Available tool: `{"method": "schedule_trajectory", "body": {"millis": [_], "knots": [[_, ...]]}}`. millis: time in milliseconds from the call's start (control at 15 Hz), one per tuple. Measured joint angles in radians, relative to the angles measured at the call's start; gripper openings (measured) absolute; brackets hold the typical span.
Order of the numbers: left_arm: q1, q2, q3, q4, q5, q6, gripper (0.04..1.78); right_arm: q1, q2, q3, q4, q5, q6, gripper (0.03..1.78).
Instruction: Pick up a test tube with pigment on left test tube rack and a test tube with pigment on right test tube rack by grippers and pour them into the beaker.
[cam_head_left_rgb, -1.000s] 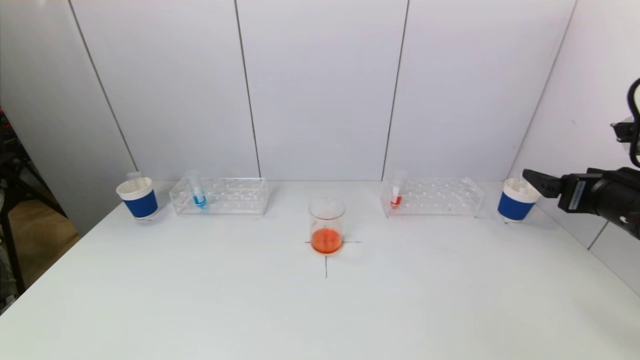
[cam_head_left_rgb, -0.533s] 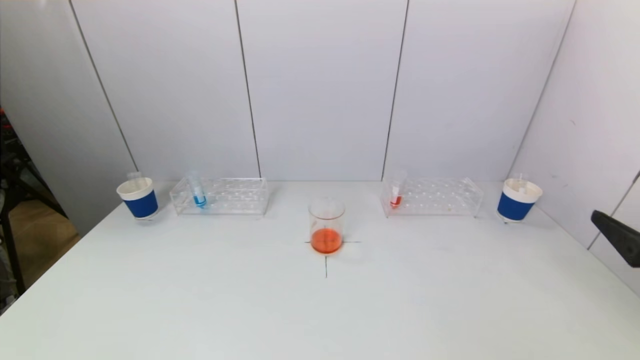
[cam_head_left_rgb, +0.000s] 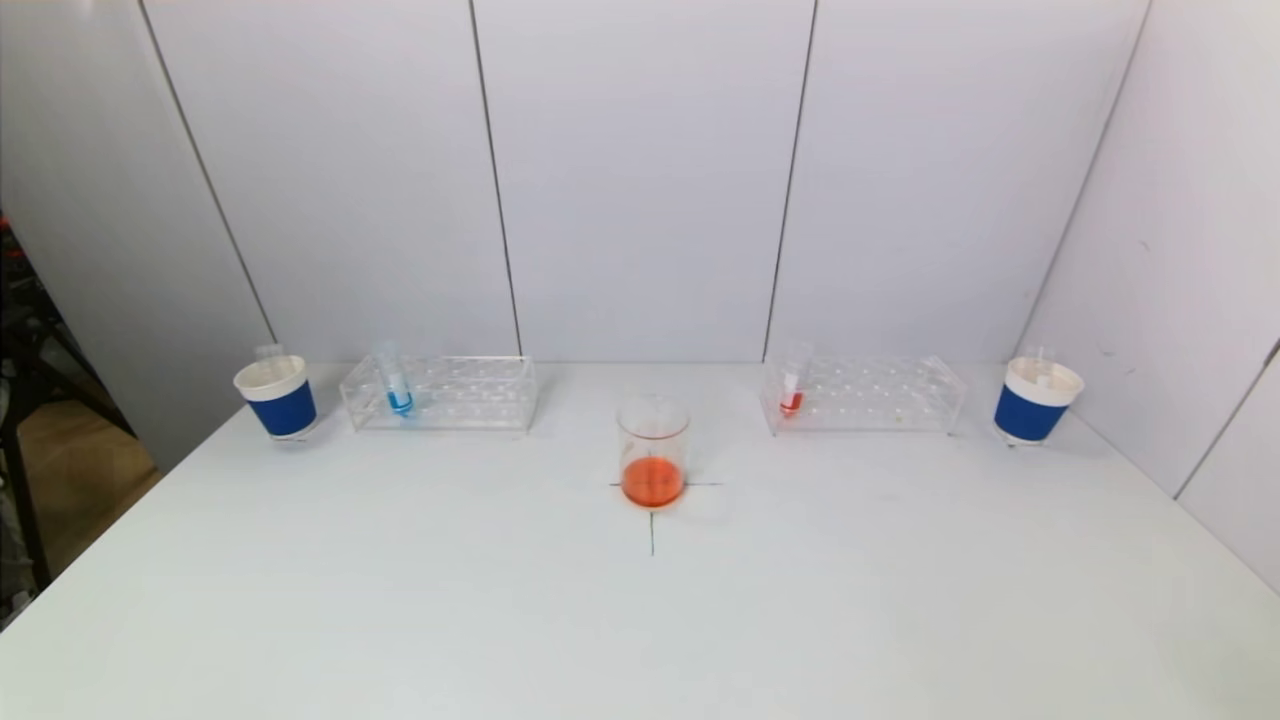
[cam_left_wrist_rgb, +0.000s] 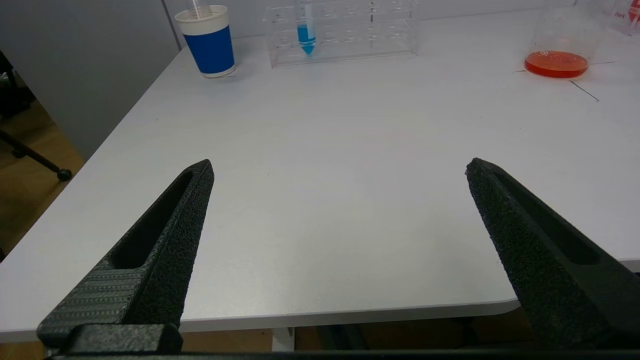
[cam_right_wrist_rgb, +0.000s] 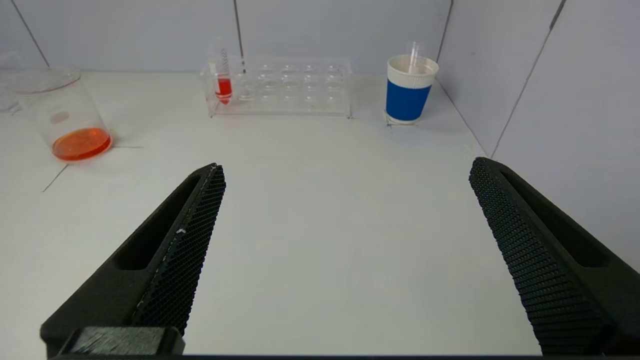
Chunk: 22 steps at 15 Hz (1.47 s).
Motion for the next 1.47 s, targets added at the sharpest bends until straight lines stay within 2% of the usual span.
{"method": "schedule_trajectory", "body": {"millis": [133,400,533,667,800,867,1133,1467], "knots": [[0.000,0.000,0.000,0.000,-0.001,0.000,1.76,0.010,-0.111,0.018,0.091,-0.008,-0.002,1.78],[0.000,0.000,0.000,0.000,0.000,0.000,1.76,0.021,-0.280,0.062,0.195,-0.010,-0.007,1.78],[0.000,0.000,0.000,0.000,0.000,0.000,1.76,0.022,-0.311,0.097,0.189,-0.015,-0.023,1.78],[0.000,0.000,0.000,0.000,0.000,0.000,1.76,0.023,-0.327,0.144,0.150,0.000,-0.052,1.78],[0.000,0.000,0.000,0.000,0.000,0.000,1.76,0.023,-0.331,0.165,0.111,0.001,-0.051,1.77],[0.000,0.000,0.000,0.000,0.000,0.000,1.76,0.023,-0.332,0.168,0.111,0.001,-0.045,1.77],[0.000,0.000,0.000,0.000,0.000,0.000,1.76,0.023,-0.334,0.173,0.101,-0.011,0.044,1.78],[0.000,0.000,0.000,0.000,0.000,0.000,1.76,0.023,-0.334,0.174,0.100,-0.011,0.049,1.77]]}}
